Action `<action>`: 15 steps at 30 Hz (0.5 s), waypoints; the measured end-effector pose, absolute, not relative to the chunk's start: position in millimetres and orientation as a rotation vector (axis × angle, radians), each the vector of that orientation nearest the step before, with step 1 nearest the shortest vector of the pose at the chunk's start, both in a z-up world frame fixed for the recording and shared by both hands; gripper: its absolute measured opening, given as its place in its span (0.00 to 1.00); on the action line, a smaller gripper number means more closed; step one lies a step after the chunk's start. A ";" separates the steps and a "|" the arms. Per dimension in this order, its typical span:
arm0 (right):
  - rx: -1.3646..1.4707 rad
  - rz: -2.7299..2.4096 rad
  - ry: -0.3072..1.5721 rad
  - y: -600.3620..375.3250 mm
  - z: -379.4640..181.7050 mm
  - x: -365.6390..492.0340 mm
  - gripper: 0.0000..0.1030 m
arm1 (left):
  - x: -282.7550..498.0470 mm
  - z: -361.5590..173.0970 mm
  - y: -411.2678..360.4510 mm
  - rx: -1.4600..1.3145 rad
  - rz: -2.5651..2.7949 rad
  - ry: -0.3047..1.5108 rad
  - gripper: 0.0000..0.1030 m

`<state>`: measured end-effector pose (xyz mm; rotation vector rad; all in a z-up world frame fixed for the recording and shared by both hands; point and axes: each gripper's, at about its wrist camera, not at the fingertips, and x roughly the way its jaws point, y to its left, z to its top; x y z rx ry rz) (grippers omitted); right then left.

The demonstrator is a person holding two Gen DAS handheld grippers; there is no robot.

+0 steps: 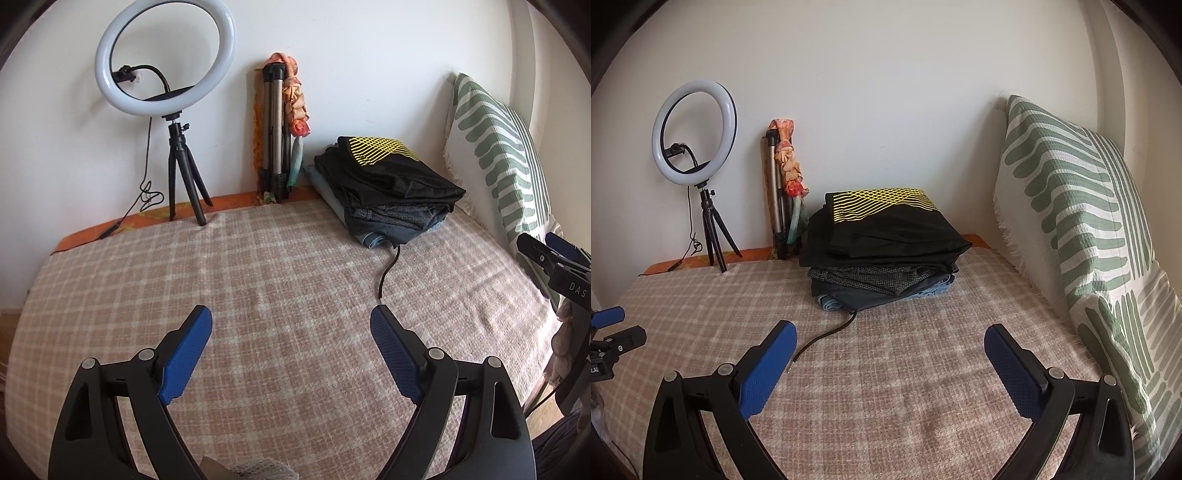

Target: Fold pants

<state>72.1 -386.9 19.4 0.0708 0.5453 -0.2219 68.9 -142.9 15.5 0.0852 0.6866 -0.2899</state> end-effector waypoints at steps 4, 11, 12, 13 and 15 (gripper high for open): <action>0.086 -0.230 0.546 -389.8 19.0 72.5 1.00 | 69.2 14.6 -142.8 0.080 -0.292 0.692 0.85; 0.093 -0.231 0.547 -388.7 18.4 72.8 1.00 | 68.1 16.1 -142.1 0.080 -0.296 0.684 0.85; 0.093 -0.231 0.547 -388.4 18.4 72.8 1.00 | 67.9 16.8 -142.4 0.079 -0.295 0.682 0.85; 0.092 -0.231 0.546 -388.5 18.3 72.9 1.00 | 67.7 17.3 -142.4 0.080 -0.297 0.680 0.85; 0.089 -0.232 0.547 -388.6 18.3 73.5 1.00 | 67.5 18.0 -142.4 0.083 -0.298 0.678 0.85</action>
